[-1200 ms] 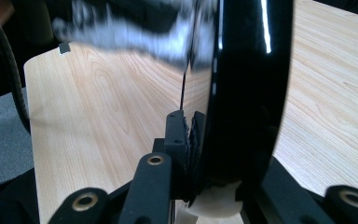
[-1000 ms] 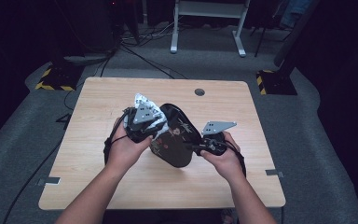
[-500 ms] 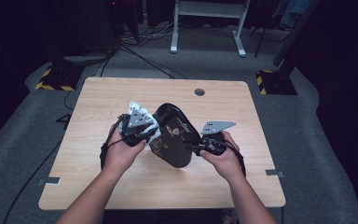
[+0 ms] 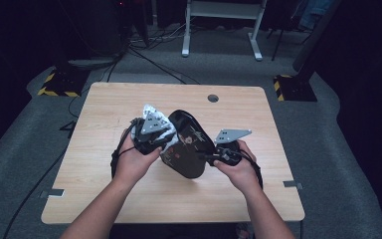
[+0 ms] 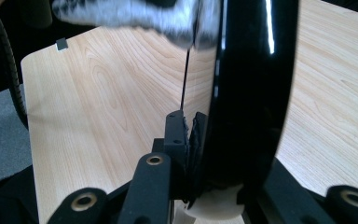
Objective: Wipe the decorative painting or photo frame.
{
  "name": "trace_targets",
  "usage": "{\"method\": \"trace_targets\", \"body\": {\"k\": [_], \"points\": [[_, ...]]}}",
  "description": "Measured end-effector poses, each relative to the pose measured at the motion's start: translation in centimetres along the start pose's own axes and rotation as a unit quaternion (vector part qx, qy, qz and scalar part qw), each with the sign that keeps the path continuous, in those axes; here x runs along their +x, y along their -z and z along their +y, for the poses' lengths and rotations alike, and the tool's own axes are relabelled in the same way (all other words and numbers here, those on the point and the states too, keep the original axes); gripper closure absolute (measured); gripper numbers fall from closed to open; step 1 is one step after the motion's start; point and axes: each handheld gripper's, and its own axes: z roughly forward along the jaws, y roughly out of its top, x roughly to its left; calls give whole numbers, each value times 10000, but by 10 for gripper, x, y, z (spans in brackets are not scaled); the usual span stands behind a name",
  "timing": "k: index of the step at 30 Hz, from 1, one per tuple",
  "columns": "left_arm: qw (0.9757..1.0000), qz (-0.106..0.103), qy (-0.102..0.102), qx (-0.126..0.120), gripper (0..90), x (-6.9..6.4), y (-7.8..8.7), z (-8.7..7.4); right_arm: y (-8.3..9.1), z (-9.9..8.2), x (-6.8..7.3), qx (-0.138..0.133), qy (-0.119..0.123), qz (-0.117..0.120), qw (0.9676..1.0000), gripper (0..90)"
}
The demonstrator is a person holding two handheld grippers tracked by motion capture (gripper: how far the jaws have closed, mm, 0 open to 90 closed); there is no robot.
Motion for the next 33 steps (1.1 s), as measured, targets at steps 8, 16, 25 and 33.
{"method": "trace_targets", "body": {"k": [8, 16, 25, 33], "points": [[9997, 153, 182, 80, 740, 15, -3, -14, -1, 0, 0, -10, -27, 55, 10000, 786], [9987, 179, 375, 281, 739, 25, -14, -37, -1, 1, 0, -6, -21, 56, 10000, 781], [9981, 106, 359, 483, 738, 17, -24, -49, 0, 0, -1, -3, -30, 26, 10000, 783], [9998, 138, 159, 63, 738, 14, -2, -20, 0, 1, 0, -7, -36, 44, 10000, 790]]}}
